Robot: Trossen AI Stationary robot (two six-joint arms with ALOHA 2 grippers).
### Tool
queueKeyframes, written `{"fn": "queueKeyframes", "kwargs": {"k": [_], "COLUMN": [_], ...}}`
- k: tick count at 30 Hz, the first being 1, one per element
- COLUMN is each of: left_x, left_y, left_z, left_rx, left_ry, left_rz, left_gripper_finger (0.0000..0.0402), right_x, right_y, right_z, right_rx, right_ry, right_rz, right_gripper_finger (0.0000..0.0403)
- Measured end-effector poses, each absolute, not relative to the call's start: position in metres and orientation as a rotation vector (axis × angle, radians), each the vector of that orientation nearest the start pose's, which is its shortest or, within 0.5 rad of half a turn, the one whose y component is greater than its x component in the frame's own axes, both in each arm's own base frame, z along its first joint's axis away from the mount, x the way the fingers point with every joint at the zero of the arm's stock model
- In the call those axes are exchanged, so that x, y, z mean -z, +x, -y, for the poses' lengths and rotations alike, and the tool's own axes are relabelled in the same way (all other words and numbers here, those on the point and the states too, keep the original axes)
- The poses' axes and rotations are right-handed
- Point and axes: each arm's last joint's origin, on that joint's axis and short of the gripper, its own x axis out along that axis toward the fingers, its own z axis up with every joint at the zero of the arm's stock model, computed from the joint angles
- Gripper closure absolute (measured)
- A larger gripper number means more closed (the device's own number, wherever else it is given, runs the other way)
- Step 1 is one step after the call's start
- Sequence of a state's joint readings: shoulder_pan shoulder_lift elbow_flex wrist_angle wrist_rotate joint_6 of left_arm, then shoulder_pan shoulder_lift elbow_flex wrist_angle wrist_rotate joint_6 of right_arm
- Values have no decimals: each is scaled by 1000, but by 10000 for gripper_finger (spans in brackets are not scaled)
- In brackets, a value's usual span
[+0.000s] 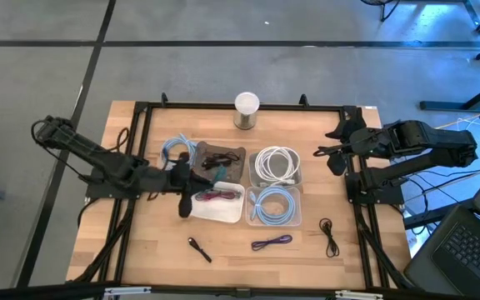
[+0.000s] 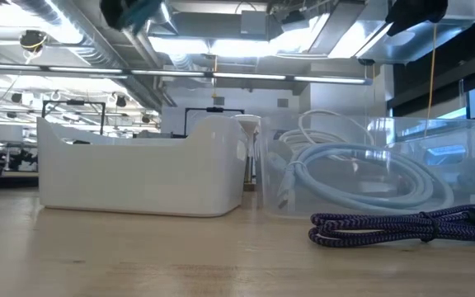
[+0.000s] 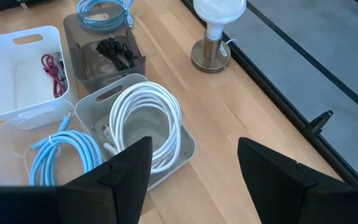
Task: Pick & Place USB Port
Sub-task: Put the blue patterned charger cable into the white bin
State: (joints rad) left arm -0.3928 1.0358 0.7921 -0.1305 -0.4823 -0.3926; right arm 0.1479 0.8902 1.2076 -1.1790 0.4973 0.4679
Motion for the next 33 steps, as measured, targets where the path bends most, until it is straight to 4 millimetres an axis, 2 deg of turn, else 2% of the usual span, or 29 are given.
{"fn": "queueKeyframes", "kwargs": {"k": [5, 9, 14, 21, 26, 33], "left_x": [-277, -265, -249, -214, -192, -172], "left_y": [221, 229, 243, 261, 268, 275], "left_z": [56, 49, 47, 48, 50, 50], "left_rx": [-117, -64, 15, 97, 116, 125], "left_ry": [-188, -182, -151, -116, -88, -28], "left_rz": [-498, -587, -671, -830, -928, -1003], "left_gripper_finger": [387, 387, 387, 387, 387, 387], "right_x": [-371, -371, -371, -371, -371, -371], "right_y": [129, 129, 129, 129, 129, 129], "right_z": [-5, -5, -5, -5, -5, -5], "right_rx": [508, 508, 509, 516, 517, 517], "right_ry": [163, 164, 166, 185, 187, 187], "right_rz": [-721, -721, -720, -715, -715, -715], "right_gripper_finger": [162, 162, 162, 162, 162, 162]}}
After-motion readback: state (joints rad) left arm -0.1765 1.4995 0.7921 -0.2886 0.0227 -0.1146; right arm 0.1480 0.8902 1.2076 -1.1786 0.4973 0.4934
